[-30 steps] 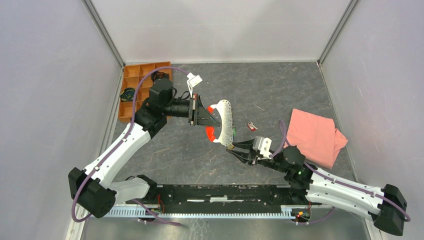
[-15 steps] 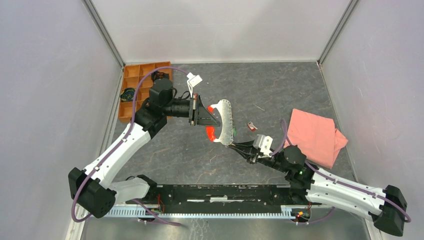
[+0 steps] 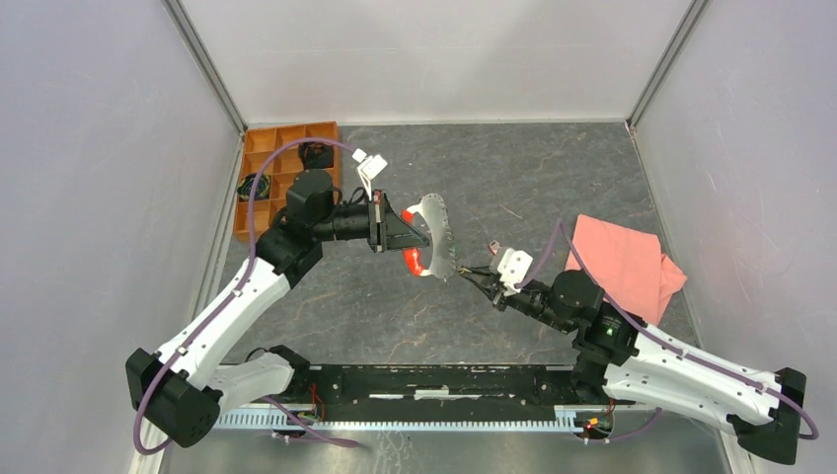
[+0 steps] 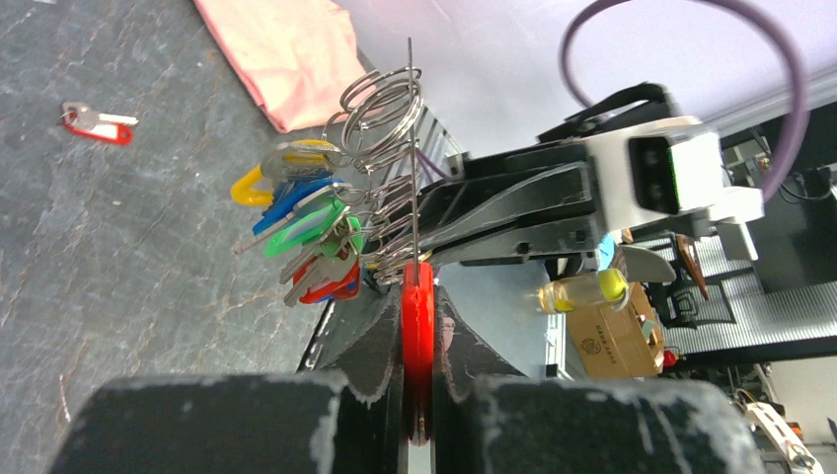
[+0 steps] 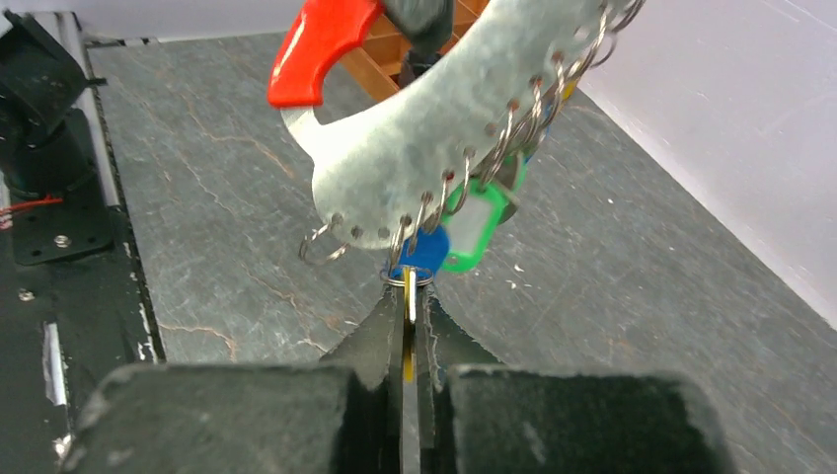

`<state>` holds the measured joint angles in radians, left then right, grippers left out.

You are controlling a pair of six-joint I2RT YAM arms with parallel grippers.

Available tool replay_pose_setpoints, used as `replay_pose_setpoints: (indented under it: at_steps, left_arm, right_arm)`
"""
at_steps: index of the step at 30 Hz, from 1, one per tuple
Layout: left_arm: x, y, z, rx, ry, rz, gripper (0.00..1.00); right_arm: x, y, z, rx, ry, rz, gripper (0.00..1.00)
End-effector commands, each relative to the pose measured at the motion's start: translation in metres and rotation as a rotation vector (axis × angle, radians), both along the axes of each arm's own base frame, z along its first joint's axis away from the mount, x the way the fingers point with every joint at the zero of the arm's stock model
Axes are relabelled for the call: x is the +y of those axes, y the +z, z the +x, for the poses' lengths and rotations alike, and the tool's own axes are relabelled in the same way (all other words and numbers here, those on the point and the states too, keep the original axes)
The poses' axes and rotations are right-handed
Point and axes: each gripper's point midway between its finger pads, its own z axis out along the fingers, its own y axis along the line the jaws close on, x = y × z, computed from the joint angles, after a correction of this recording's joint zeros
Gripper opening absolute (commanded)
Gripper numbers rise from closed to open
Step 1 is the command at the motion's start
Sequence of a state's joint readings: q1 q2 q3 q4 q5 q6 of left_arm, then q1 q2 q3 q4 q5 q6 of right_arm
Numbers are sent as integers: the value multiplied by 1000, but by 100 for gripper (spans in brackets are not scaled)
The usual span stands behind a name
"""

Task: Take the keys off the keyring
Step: Pick up the key from the keyring.

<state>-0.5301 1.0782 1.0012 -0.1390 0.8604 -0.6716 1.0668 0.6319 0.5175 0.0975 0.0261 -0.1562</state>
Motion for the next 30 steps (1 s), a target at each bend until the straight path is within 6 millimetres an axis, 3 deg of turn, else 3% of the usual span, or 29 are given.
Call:
replay_pose_setpoints:
  at_steps: [1, 10, 21, 25, 28, 30]
  left_arm:
    - [1, 1, 11, -102, 52, -15, 2]
    - [0, -17, 19, -46, 112, -34, 2]
    - [5, -30, 14, 0, 155, -87, 2]
    - [7, -31, 12, -10, 162, -98, 19]
    - [9, -31, 10, -21, 168, -96, 38]
    - [11, -32, 10, -35, 176, -92, 42]
  right_arm:
    - [-7, 11, 6, -20, -40, -91, 0]
    - [-15, 10, 21, -48, -105, -297, 1]
    - [-24, 34, 40, -183, -225, -535, 0]
    - [-16, 45, 37, -254, -225, -565, 0]
    - [-11, 55, 34, -324, -238, -585, 1]
    - [-9, 61, 32, -367, -243, -588, 0]
